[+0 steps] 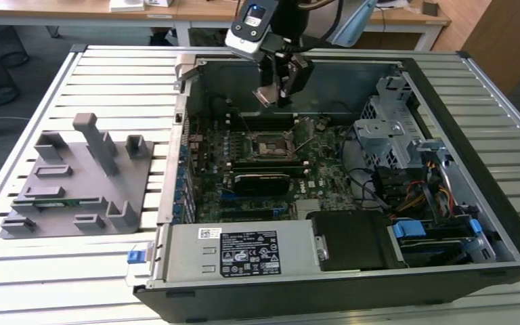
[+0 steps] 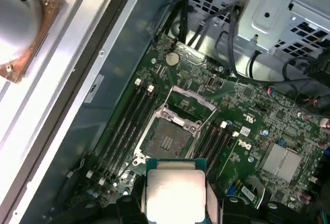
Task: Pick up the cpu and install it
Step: 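Place the cpu into insertion slot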
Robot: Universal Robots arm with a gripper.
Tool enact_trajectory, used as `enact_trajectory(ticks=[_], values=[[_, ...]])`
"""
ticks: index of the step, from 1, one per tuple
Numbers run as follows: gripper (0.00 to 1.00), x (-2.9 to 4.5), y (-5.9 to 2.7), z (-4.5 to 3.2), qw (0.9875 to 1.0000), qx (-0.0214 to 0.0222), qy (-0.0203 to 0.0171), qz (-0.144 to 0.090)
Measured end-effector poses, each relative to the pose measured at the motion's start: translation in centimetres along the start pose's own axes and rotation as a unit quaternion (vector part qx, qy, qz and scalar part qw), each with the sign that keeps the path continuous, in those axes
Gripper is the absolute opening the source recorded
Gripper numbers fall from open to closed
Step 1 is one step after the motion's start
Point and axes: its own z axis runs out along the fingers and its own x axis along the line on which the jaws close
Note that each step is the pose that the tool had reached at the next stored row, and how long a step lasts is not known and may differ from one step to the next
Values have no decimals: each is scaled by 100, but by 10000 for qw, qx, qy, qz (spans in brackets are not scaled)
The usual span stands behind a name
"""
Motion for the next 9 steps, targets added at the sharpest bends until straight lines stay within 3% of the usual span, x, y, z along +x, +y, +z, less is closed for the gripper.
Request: enact_trajectory(ticks=[4,9], values=[[54,0,0,5,9995,-6,-16,330],[54,1,0,11,9974,-11,-36,726]])
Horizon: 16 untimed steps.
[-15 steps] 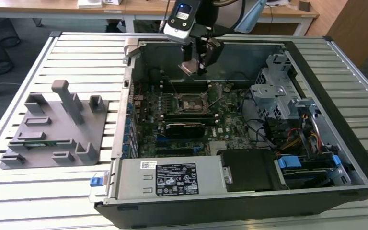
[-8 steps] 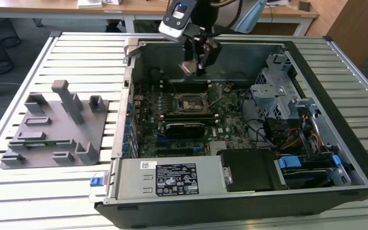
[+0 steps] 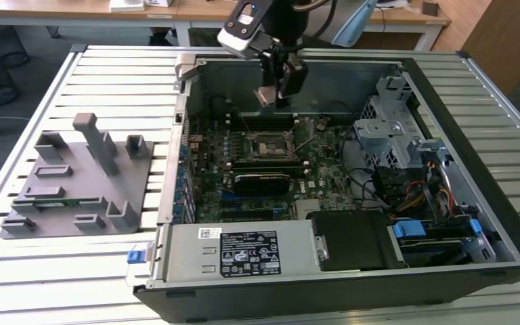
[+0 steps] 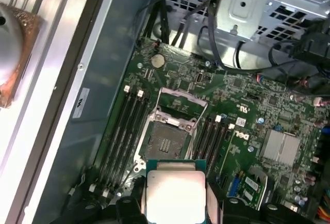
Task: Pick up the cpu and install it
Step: 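Place the cpu into insertion slot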
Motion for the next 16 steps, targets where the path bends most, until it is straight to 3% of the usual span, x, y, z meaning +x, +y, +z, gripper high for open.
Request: enact_trajectory(ticks=[7,12,16], values=[[54,1,0,13,9988,-8,-24,489],[54,4,0,37,9964,-14,-41,843],[54,7,0,58,9937,-18,-55,1121]])
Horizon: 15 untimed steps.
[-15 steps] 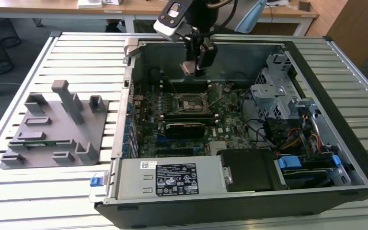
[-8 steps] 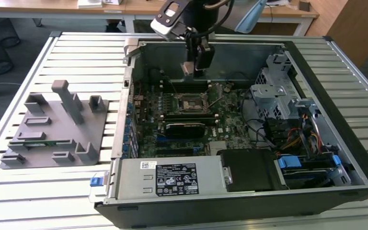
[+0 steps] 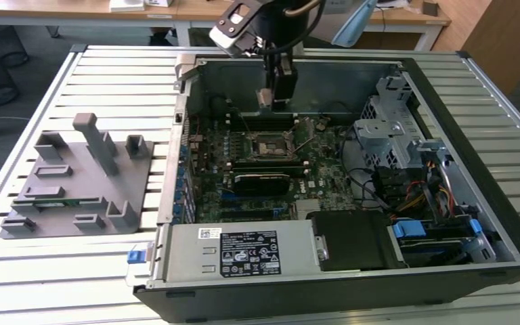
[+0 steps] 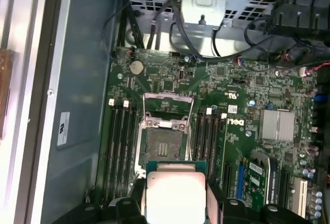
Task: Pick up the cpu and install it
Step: 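Place the cpu into insertion slot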
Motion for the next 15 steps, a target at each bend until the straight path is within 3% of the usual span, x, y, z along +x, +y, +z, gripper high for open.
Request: enact_trajectory(ticks=[10,15], values=[[54,122,2,138,10000,6,-4,73],[54,125,-2,225,10000,5,-1,73]])
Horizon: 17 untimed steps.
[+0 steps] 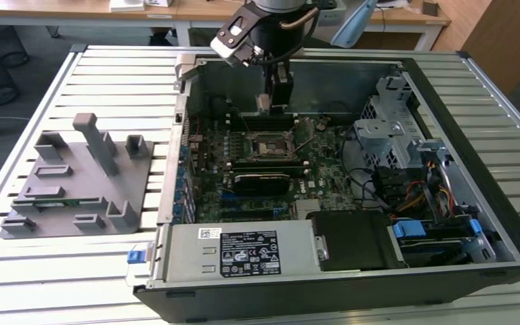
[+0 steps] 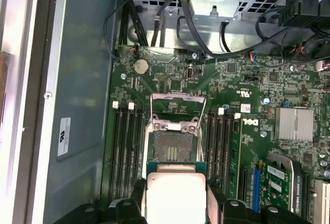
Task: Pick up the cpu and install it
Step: 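Place the cpu into insertion slot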
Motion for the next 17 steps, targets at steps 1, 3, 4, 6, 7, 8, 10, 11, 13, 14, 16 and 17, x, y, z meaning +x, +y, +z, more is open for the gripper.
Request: enact_trajectory(ticks=[1,3,4,6,7,8,10,11,13,14,16,17], values=[[54,0,-1,15,10000,0,1,0],[54,-1,-2,42,10000,0,1,0],[54,-1,-3,51,10000,0,1,1],[54,-2,-3,56,10000,0,-1,1],[54,-2,-3,63,10000,0,1,1],[54,-2,-1,72,10000,-1,1,0],[54,-3,7,99,10000,0,0,0],[54,-3,13,115,10000,0,0,0],[54,-4,29,143,10000,0,0,-2],[54,-5,38,155,10000,-1,1,-2],[54,-6,54,170,10000,0,1,-2],[54,-6,58,182,10000,0,0,-2]])
